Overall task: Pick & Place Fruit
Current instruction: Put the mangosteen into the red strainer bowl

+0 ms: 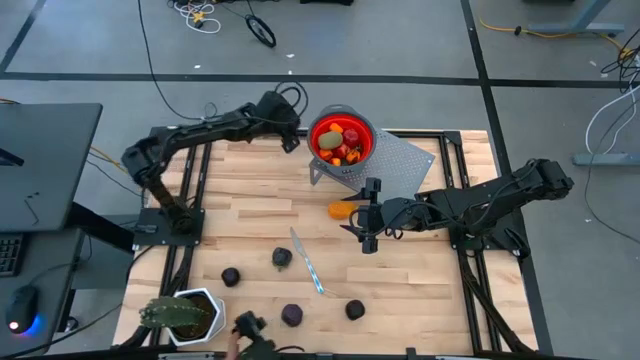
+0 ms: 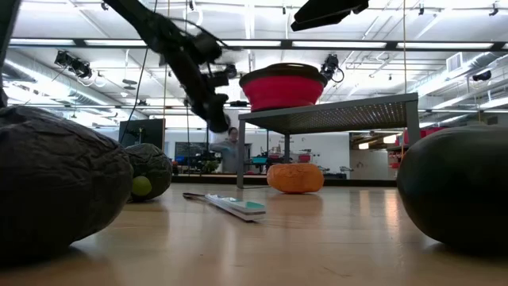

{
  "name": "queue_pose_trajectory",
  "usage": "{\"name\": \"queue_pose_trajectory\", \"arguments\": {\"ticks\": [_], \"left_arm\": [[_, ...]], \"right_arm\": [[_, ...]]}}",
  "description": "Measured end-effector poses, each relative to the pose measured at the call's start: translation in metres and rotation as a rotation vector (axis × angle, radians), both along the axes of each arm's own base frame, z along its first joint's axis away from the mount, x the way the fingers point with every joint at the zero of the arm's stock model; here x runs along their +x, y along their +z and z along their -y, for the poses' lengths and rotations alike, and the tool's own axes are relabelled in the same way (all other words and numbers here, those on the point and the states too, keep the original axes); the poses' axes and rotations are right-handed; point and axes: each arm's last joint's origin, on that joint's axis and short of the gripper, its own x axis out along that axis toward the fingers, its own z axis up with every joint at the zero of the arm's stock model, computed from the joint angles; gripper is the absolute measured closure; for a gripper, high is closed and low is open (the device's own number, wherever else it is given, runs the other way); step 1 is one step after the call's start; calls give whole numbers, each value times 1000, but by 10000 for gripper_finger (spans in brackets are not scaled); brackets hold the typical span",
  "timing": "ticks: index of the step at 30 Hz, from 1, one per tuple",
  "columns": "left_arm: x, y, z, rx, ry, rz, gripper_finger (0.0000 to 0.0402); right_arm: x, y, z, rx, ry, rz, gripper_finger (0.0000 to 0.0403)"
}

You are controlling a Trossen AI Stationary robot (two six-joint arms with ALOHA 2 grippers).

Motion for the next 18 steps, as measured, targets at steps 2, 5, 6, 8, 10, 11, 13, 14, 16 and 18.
{"name": "queue_pose_trajectory", "arguments": {"ticks": [2, 5, 6, 8, 10, 11, 13, 14, 16, 18], "left_arm": [[-9, 16, 2, 67, 67, 3, 119], [-17, 41, 7, 133, 107, 92, 121], [-18, 48, 9, 142, 82, 136, 122], [-16, 61, 16, 149, 10, 219, 123], [-12, 71, 22, 174, -53, 299, 121], [-9, 75, 26, 186, -84, 335, 120], [-2, 82, 32, 194, -158, 404, 119], [1, 84, 36, 189, -206, 434, 120], [8, 87, 45, 176, -300, 480, 121], [15, 88, 55, 174, -342, 499, 121]], "right_arm": [[0, 0, 0, 0, 0, 0, 85], [0, 0, 0, 0, 0, 1, 85], [0, 0, 0, 0, 0, 1, 85], [0, 0, 0, 0, 0, 1, 85], [0, 0, 0, 0, 0, 1, 85], [0, 0, 0, 0, 0, 1, 85], [0, 0, 0, 0, 0, 1, 85], [0, 0, 0, 0, 0, 0, 85], [0, 0, 0, -1, 0, -6, 85], [-1, -1, 0, -4, 0, -16, 85]]}}
